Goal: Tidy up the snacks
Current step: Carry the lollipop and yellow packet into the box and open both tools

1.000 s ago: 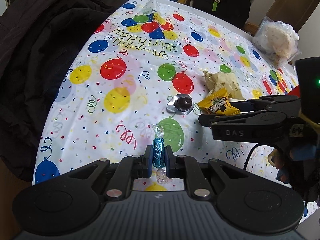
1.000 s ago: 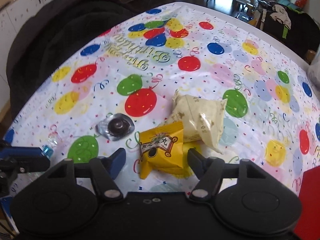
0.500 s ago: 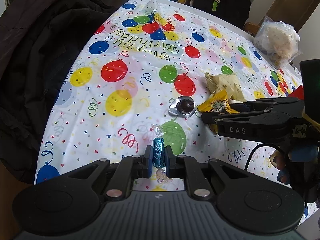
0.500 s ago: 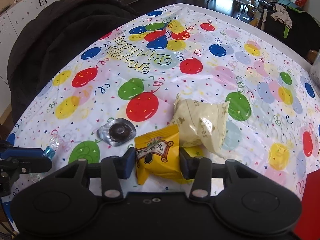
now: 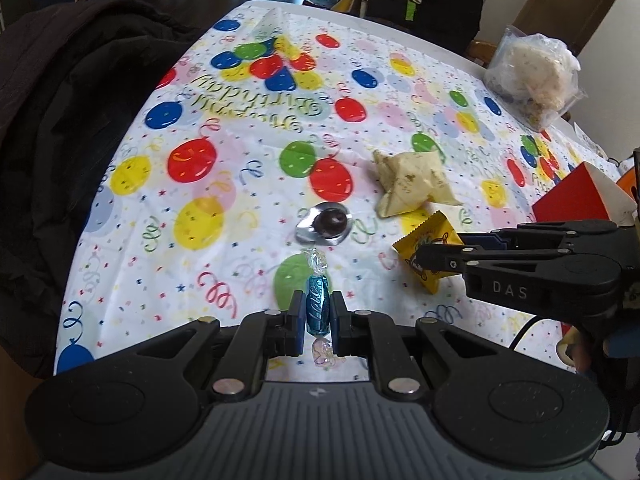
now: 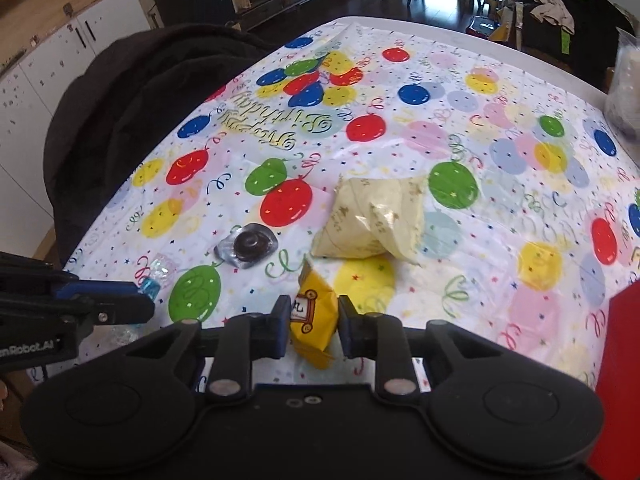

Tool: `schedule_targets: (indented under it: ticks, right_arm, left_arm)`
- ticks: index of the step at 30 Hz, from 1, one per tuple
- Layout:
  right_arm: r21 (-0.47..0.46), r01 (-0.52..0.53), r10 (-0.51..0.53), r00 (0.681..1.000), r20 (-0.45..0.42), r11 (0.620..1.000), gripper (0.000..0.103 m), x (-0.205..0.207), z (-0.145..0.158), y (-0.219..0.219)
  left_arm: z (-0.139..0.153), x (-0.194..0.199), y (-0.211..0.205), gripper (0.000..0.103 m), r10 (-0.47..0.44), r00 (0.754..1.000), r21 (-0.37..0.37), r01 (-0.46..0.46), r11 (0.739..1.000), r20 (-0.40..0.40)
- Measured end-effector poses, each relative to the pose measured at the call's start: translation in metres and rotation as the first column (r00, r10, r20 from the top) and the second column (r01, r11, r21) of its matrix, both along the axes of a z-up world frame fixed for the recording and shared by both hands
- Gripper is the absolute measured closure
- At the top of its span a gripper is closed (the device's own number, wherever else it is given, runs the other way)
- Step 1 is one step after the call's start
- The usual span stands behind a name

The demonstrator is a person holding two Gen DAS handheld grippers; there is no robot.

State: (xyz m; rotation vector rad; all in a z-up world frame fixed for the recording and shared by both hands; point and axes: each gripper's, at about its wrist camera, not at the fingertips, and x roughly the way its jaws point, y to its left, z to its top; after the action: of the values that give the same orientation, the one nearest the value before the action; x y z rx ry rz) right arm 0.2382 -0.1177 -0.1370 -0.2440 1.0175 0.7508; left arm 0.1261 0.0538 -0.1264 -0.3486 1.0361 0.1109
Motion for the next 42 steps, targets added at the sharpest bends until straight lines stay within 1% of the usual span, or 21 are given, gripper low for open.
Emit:
schedule_targets:
  ticks: [6, 11, 15, 19, 24, 30, 35, 37, 39, 42]
  right_arm:
    - [0.048, 0.045, -0.045, 0.999, 0.007, 0.998, 0.081, -0.004, 0.015, -0.03]
    - [0.096, 0.09, -0.093, 0.995, 0.029, 0.991, 0.081, -0.006, 0.04, -0.064]
    - [0.135, 0.146, -0.154, 0.987, 0.051, 0.98, 0.081, -0.006, 0.061, -0.099]
    - [0.168, 0.206, -0.221, 0.972, 0.078, 0.964, 0.081, -0.006, 0.08, -0.139]
    - [0.193, 0.28, -0.305, 0.946, 0.113, 0.94, 0.081, -0.004, 0.096, -0.191]
    - [0.201, 0.386, -0.415, 0.9, 0.133, 0.9, 0.081, 0.003, 0.099, -0.255]
    - [0.195, 0.465, -0.493, 0.86, 0.13, 0.864, 0.081, 0.011, 0.094, -0.302]
    - [0.193, 0.492, -0.518, 0.848, 0.115, 0.849, 0.081, 0.014, 0.089, -0.318]
    - [0.187, 0.51, -0.534, 0.839, 0.104, 0.839, 0.081, 0.017, 0.083, -0.33]
    - [0.175, 0.518, -0.537, 0.839, 0.085, 0.837, 0.081, 0.02, 0.074, -0.339]
  left_arm:
    - [0.008, 0.008, -0.021, 0.091, -0.041, 0.999, 0.01, 0.041, 0.999, 0.014]
    - [0.025, 0.018, -0.045, 0.091, -0.099, 0.994, 0.018, 0.098, 0.995, 0.045]
    - [0.042, 0.029, -0.072, 0.091, -0.16, 0.984, 0.021, 0.159, 0.987, 0.079]
    - [0.062, 0.042, -0.104, 0.091, -0.228, 0.967, 0.038, 0.225, 0.974, 0.114]
    - [0.081, 0.063, -0.151, 0.091, -0.318, 0.937, 0.049, 0.314, 0.948, 0.147]
    - [0.094, 0.088, -0.216, 0.091, -0.425, 0.891, 0.064, 0.42, 0.905, 0.16]
    - [0.091, 0.106, -0.265, 0.091, -0.497, 0.856, 0.073, 0.492, 0.868, 0.139]
    - [0.087, 0.112, -0.281, 0.091, -0.519, 0.846, 0.071, 0.514, 0.855, 0.123]
    - [0.082, 0.118, -0.297, 0.091, -0.539, 0.836, 0.073, 0.534, 0.842, 0.103]
    - [0.074, 0.128, -0.316, 0.091, -0.556, 0.828, 0.087, 0.55, 0.83, 0.073]
